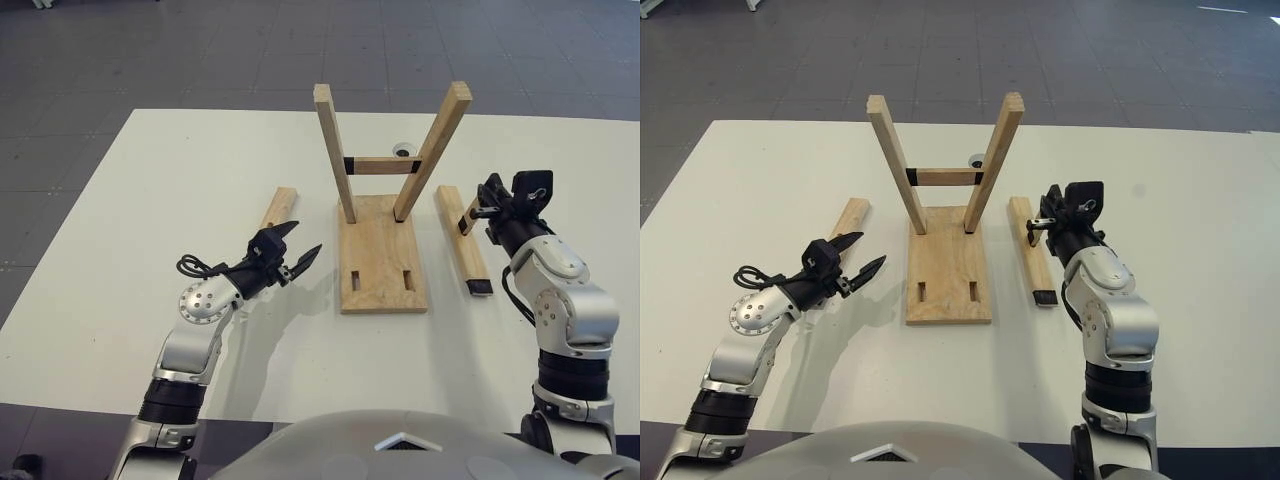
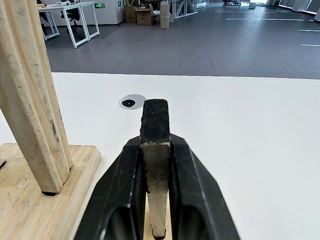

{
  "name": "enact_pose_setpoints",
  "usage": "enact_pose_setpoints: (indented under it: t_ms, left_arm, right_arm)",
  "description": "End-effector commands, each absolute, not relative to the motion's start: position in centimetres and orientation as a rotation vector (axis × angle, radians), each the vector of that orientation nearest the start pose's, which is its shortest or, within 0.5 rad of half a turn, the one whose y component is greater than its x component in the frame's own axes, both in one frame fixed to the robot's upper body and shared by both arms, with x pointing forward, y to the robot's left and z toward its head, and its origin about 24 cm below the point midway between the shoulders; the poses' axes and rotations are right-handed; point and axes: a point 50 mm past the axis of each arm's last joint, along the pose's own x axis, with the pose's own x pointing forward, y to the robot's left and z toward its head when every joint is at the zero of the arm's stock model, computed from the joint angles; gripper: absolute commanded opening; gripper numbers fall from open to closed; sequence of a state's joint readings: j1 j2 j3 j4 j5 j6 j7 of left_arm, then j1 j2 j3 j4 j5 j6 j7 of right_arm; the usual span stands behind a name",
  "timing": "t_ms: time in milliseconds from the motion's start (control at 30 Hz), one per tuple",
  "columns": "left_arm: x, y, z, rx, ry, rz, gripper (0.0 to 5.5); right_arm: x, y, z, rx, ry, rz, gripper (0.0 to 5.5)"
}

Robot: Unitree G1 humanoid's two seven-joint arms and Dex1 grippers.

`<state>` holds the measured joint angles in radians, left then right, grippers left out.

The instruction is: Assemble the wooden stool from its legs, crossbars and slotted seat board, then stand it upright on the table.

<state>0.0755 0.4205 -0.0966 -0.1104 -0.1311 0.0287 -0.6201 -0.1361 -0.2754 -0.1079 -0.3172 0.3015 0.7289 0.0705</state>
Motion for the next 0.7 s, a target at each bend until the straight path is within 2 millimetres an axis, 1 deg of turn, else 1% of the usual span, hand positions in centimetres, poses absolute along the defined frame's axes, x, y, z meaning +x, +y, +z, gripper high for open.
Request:
enact_pose_setpoints:
  t_ms: [33,233,400,700]
  left_arm:
    - [22.5,17.7,4.7,0.288,0.115,-0.715,3.15]
    - [22.3,17.6,4.7,0.287,0.116,-0.722,3.15]
    - [22.2,17.7,4.6,0.289,0.118,-0.724,3.15]
    - [22.1,17.7,4.6,0.287,0.119,-0.723,3.15]
  right_arm:
    - [25.5,-19.8,6.0,0.020,0.434,0.054,0.41]
    - [25.1,-19.6,6.2,0.007,0.431,0.062,0.41]
    - [25.4,-19.5,7.2,0.006,0.405,0.056,0.41]
    - [25.5,-19.5,7.9,-0.021,0.403,0.036,0.41]
